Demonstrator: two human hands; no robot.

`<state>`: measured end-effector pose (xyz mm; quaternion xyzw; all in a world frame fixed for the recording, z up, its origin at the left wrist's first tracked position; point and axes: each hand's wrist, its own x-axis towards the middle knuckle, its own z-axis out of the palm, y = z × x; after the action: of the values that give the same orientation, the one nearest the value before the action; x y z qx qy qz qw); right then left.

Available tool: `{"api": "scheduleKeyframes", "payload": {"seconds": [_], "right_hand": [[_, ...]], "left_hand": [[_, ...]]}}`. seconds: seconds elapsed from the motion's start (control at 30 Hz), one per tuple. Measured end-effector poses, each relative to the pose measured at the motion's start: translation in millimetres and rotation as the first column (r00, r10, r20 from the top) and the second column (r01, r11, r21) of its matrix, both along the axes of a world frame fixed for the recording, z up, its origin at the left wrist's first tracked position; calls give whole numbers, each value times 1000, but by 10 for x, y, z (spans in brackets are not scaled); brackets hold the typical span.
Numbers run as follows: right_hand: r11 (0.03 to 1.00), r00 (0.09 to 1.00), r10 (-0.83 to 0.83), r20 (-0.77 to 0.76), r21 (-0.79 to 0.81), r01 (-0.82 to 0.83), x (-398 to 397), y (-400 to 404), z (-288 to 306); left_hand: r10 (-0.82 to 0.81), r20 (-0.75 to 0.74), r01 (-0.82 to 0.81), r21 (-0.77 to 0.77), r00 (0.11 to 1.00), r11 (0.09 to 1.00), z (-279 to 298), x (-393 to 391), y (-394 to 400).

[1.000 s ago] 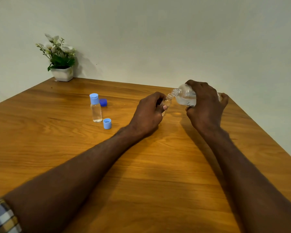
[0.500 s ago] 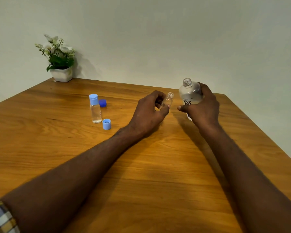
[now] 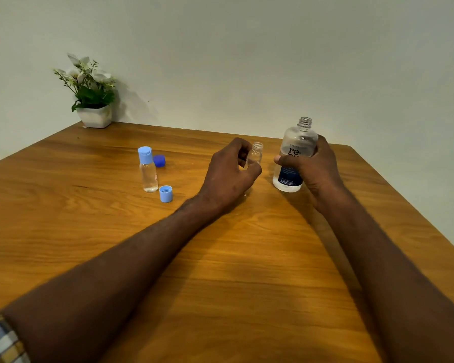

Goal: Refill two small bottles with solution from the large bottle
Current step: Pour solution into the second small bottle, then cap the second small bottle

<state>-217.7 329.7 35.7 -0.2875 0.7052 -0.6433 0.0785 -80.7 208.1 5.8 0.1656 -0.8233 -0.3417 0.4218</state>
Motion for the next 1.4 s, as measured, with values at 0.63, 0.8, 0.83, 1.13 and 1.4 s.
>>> {"api": "scheduleKeyframes", "payload": {"seconds": [0.63, 0.8, 0.83, 1.13, 1.4], "right_hand": [[886, 664, -425, -615, -434, 165, 260, 8, 102], [928, 694, -310, -650, -366, 72, 379, -2, 93], [934, 695, -292, -657, -352, 59, 406, -13, 86], [970, 773, -119, -623, -240, -44, 563, -151, -33], [966, 722, 246, -646, 105, -236, 971, -375, -242]], "left_hand": [[93, -102, -95, -19, 991, 995, 153, 105, 22], [72, -119, -80, -64, 990, 995, 278, 244, 5], [72, -124, -80, -68, 990, 994, 301, 281, 6], [142, -130, -151, -67, 981, 986, 393, 875, 37], [153, -82, -162, -108, 985, 981, 300, 1485, -7]]}}
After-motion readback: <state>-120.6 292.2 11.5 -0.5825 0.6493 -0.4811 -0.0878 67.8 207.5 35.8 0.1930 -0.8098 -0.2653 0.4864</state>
